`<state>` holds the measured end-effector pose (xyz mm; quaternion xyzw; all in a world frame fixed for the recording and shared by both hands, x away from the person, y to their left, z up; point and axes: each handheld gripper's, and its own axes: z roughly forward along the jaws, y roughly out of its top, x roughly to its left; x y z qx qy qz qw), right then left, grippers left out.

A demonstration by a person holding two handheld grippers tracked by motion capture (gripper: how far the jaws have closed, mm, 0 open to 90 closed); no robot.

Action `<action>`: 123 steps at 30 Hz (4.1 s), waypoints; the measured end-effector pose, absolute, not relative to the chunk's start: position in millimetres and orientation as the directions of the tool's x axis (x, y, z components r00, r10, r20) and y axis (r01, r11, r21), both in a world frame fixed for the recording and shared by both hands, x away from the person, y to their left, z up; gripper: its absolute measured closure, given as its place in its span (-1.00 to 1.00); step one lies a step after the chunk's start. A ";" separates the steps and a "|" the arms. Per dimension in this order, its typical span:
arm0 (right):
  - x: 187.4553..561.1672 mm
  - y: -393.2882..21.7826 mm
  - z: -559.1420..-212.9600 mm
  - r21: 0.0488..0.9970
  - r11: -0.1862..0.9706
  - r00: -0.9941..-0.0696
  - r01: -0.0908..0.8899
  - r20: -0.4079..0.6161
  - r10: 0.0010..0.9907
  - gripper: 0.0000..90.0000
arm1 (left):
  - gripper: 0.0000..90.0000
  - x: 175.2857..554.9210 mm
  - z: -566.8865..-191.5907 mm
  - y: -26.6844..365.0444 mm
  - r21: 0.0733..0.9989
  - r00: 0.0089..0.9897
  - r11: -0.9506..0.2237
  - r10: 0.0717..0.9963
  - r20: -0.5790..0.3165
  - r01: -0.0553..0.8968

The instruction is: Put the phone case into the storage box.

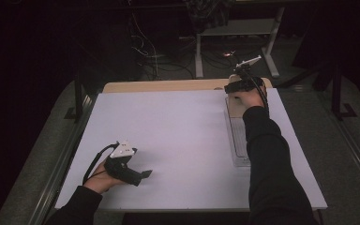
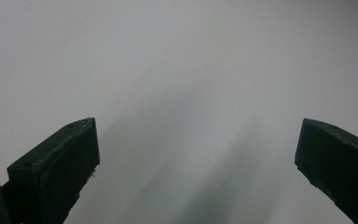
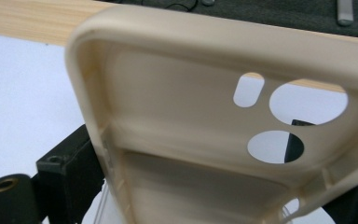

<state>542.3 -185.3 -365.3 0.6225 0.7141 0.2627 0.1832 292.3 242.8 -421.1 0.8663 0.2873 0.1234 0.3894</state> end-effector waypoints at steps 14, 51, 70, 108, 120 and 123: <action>546.3 -184.1 -374.5 0.591 0.071 -0.149 0.804 0.084 0.985 -0.86 | -1.00 292.7 -422.0 242.5 0.744 0.806 -0.535 0.592 -0.007 0.400; 501.6 -192.6 -340.3 0.663 0.155 -0.327 0.732 0.143 0.934 -1.00 | -1.00 294.1 -420.0 243.9 0.737 0.811 -0.546 0.585 -0.005 0.398; 426.1 -210.6 -329.2 0.733 0.232 -0.503 0.640 0.171 0.848 -1.00 | -1.00 296.5 -414.4 243.5 0.735 0.832 -0.550 0.554 -0.035 0.397; 316.6 -216.5 -366.1 0.801 0.317 -0.680 0.508 0.147 0.718 -1.00 | -1.00 304.5 -392.4 249.1 0.758 0.859 -0.540 0.510 -0.051 0.365; 304.6 -218.3 -383.3 0.795 0.330 -0.693 0.509 0.152 0.705 -1.00 | -1.00 306.4 -386.9 250.9 0.761 0.863 -0.534 0.501 -0.065 0.368; 302.8 -219.3 -385.5 0.796 0.323 -0.693 0.511 0.160 0.703 -1.00 | -1.00 306.7 -383.5 251.0 0.766 0.862 -0.526 0.502 -0.071 0.370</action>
